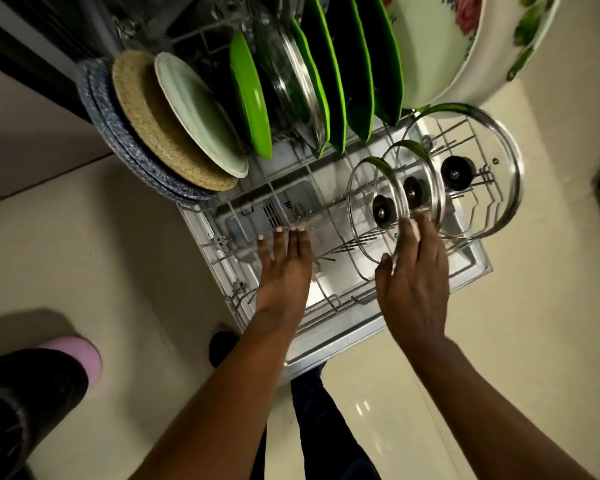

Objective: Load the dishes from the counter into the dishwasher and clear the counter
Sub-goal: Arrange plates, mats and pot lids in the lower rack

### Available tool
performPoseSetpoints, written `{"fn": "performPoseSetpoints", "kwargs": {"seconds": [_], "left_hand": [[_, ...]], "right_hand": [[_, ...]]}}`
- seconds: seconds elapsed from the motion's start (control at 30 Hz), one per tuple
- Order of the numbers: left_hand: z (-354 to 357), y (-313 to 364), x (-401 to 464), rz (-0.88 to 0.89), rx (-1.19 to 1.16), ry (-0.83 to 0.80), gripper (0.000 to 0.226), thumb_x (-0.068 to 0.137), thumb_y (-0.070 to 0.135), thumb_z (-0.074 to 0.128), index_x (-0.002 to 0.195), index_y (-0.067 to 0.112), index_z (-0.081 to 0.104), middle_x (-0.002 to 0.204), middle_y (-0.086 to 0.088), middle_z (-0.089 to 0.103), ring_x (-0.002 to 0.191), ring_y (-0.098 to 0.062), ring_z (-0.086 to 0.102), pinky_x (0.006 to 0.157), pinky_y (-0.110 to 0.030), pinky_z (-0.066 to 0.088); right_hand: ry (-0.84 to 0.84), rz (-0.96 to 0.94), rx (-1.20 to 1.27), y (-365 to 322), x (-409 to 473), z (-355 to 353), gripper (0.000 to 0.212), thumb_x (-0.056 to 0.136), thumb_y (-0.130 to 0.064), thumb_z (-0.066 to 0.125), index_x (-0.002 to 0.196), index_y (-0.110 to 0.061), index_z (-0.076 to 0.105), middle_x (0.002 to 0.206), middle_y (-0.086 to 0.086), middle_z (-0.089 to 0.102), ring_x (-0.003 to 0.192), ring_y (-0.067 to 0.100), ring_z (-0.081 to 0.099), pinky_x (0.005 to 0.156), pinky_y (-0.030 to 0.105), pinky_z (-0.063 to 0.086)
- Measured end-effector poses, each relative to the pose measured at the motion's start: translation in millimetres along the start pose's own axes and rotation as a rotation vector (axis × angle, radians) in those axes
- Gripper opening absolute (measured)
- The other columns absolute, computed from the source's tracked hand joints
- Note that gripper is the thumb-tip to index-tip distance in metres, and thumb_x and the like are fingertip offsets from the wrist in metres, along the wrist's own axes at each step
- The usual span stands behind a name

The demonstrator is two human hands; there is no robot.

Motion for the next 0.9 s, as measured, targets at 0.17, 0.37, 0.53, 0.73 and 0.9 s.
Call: {"fn": "performPoseSetpoints", "kwargs": {"seconds": [0.17,0.37,0.53,0.73,0.9], "left_hand": [[-50,-3,-53,0.098,-0.062,-0.01,0.041,0.058,0.007,0.083,0.094,0.016,0.067,0.075,-0.002,0.071,0.075,-0.019,0.066,0.076,-0.03,0.052],[-156,-25,-114,0.033,-0.13,0.024,0.037,0.086,0.021,0.065,0.122,0.018,0.055,0.119,-0.002,0.063,0.112,-0.023,0.057,0.096,-0.035,0.042],[-254,-55,-172,-0.019,-0.121,0.086,0.047,0.091,0.027,0.06,0.135,0.017,0.046,0.136,-0.005,0.051,0.125,-0.026,0.046,0.105,-0.038,0.035],[-336,-91,-251,-0.101,-0.1,0.189,0.04,0.093,0.019,0.054,0.131,0.014,0.048,0.135,-0.009,0.051,0.122,-0.03,0.047,0.105,-0.041,0.035],[-369,-138,-316,-0.252,-0.145,0.279,0.045,0.092,0.032,0.039,0.132,0.014,0.048,0.141,-0.011,0.045,0.125,-0.032,0.044,0.108,-0.043,0.031]], "right_hand": [[-0.11,-0.086,0.022,-26,-53,-36,0.051,0.084,0.006,0.059,0.132,0.013,0.046,0.134,0.034,0.047,0.125,0.045,0.046,0.102,0.051,0.043],[-0.184,-0.241,0.077,-79,-63,-113,0.049,0.075,0.008,0.062,0.124,0.004,0.055,0.121,0.02,0.057,0.105,0.034,0.057,0.087,0.039,0.052],[-0.235,-0.332,0.002,-124,-35,-184,0.043,0.072,0.003,0.069,0.114,-0.003,0.059,0.105,0.016,0.061,0.089,0.031,0.06,0.073,0.039,0.053],[-0.169,-0.542,-0.072,-181,-13,-258,0.044,0.058,0.002,0.075,0.099,-0.004,0.065,0.087,0.015,0.064,0.075,0.033,0.063,0.06,0.037,0.052],[-0.094,-0.787,-0.029,-255,-4,-290,0.053,0.041,-0.003,0.087,0.091,-0.008,0.069,0.08,0.01,0.065,0.065,0.028,0.064,0.052,0.033,0.052]]}}
Point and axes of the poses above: each hand's wrist, its own x-axis towards the middle knuckle, its own z-axis out of the palm, y = z × x, the point moved 6 cm from there along x, towards the middle knuckle
